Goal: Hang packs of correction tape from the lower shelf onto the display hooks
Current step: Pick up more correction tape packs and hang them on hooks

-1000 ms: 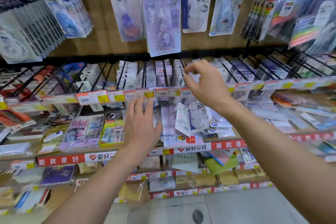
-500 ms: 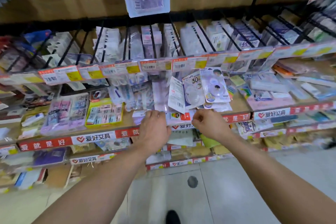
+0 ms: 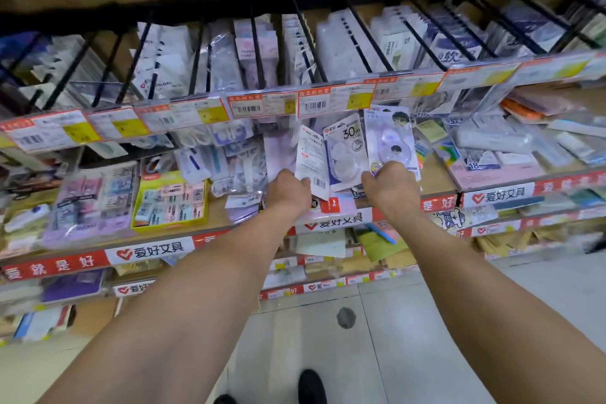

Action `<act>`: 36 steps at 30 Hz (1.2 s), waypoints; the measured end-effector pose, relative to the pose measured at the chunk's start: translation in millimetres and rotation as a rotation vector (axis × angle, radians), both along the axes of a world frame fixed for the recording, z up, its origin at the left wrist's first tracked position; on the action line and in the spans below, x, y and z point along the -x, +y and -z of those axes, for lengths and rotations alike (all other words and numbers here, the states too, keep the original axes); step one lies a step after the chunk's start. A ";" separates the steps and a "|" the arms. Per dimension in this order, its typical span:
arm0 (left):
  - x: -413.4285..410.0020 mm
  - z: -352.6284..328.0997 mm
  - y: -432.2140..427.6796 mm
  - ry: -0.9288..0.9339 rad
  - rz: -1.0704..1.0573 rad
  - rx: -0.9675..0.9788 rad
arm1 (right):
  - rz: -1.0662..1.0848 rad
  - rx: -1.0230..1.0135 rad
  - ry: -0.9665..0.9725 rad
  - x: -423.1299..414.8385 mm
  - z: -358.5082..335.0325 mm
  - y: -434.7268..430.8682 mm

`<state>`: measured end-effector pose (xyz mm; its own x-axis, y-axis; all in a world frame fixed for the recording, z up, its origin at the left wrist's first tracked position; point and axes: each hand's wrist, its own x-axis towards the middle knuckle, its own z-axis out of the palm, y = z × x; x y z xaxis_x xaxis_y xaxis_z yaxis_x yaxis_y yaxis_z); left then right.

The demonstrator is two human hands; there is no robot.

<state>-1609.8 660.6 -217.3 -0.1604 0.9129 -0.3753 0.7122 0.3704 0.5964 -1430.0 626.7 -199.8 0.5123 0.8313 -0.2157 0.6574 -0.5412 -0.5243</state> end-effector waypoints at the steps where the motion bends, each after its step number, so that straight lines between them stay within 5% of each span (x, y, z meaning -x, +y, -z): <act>1: 0.6 2.0 1.4 -0.017 -0.010 -0.008 | 0.015 -0.015 0.009 1.1 1.7 -0.2; 6: 2.2 9.0 6.7 -0.074 -0.058 -0.035 | 0.170 -0.117 0.106 -0.2 19.5 -14.1; 11: 2.3 10.5 7.7 -0.119 -0.074 -0.033 | 0.709 -0.259 0.308 -22.9 32.9 -27.1; 16: 2.0 24.6 11.8 -0.246 -0.158 -0.010 | 0.532 -0.164 0.346 -34.0 49.4 0.0; 26: -20.3 27.9 -14.7 -0.694 -0.507 0.066 | 0.590 -0.004 0.370 -27.2 61.2 20.2; 36: -50.8 33.0 -50.2 -0.628 -0.444 0.232 | 0.509 -0.084 0.428 -32.7 69.8 3.3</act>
